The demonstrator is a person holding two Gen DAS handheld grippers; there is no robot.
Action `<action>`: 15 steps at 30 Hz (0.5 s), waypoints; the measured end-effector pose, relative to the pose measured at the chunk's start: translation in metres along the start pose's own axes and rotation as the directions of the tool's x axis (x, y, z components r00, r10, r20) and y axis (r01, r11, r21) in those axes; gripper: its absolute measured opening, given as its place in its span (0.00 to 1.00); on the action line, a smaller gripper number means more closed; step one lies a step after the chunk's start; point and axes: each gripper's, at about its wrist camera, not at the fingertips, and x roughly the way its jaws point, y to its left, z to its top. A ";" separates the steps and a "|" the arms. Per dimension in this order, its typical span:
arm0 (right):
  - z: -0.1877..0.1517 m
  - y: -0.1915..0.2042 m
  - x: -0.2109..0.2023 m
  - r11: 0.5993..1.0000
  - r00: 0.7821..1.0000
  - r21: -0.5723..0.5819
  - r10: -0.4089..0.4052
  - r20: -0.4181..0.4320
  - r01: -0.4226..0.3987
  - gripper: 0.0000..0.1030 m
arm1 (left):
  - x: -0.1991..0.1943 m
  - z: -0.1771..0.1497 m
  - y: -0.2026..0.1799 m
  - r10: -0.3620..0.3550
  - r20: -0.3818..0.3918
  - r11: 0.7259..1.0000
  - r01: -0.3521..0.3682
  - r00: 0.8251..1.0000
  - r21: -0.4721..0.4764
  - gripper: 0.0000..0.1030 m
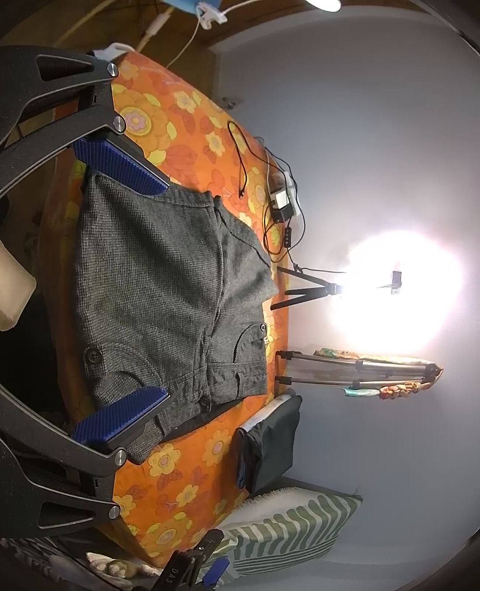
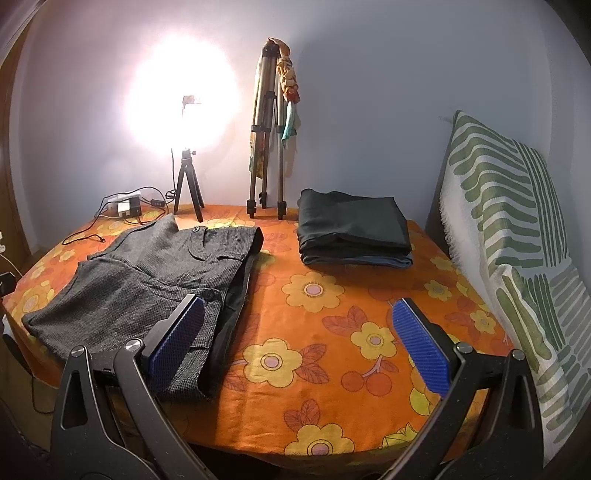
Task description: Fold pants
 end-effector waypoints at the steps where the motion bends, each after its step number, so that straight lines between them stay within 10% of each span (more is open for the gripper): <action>1: 0.000 0.000 0.000 1.000 1.000 0.000 0.000 0.000 0.000 1.00 | 0.000 0.000 0.000 0.000 0.001 1.000 0.000 1.000 0.000 1.00; 15: 0.000 0.000 0.000 1.000 1.000 -0.002 0.002 -0.003 -0.002 1.00 | 0.000 0.001 0.002 -0.001 -0.002 1.000 0.001 1.000 -0.002 1.00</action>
